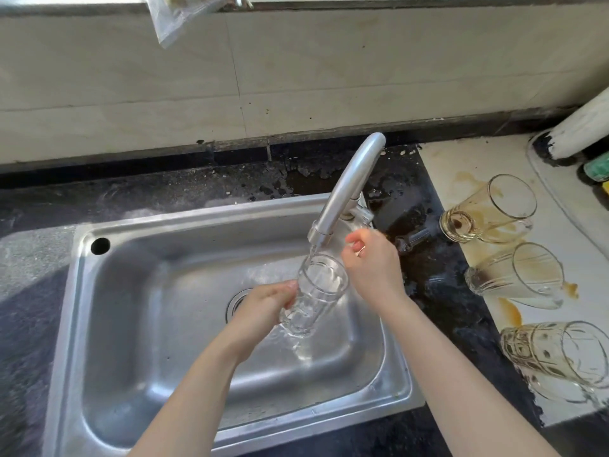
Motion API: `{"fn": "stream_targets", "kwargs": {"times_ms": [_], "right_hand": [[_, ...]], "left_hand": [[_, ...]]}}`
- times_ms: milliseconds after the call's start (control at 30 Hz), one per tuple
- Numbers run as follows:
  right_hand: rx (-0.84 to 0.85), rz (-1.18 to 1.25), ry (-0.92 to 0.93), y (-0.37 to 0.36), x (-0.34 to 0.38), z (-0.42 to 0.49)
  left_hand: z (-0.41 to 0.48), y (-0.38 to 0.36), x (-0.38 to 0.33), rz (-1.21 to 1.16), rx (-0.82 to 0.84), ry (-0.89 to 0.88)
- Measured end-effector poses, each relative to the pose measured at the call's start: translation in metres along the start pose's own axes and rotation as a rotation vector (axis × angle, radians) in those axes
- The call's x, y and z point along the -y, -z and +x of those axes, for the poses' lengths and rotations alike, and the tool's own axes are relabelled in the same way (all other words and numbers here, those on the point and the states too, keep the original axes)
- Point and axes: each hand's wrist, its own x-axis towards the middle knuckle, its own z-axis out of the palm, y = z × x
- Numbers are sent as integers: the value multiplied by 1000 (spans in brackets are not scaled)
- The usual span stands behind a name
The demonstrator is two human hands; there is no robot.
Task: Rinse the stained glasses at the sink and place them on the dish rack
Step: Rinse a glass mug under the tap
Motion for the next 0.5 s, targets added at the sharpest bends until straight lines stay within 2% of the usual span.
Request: {"fn": "stream_targets", "kwargs": {"times_ms": [100, 200, 267, 333, 500], "right_hand": [[-144, -108, 89, 3, 0, 13], [-36, -308, 126, 0, -8, 29], [22, -405, 134, -2, -11, 39], [0, -475, 167, -2, -12, 47], [-5, -461, 171, 4, -10, 61]], "left_hand": [[1, -5, -3, -153, -57, 84], [-1, 5, -5, -246, -121, 114], [-3, 8, -6, -224, -93, 115], [-3, 8, -5, -240, -45, 138], [-1, 8, 0, -343, -58, 308]]}}
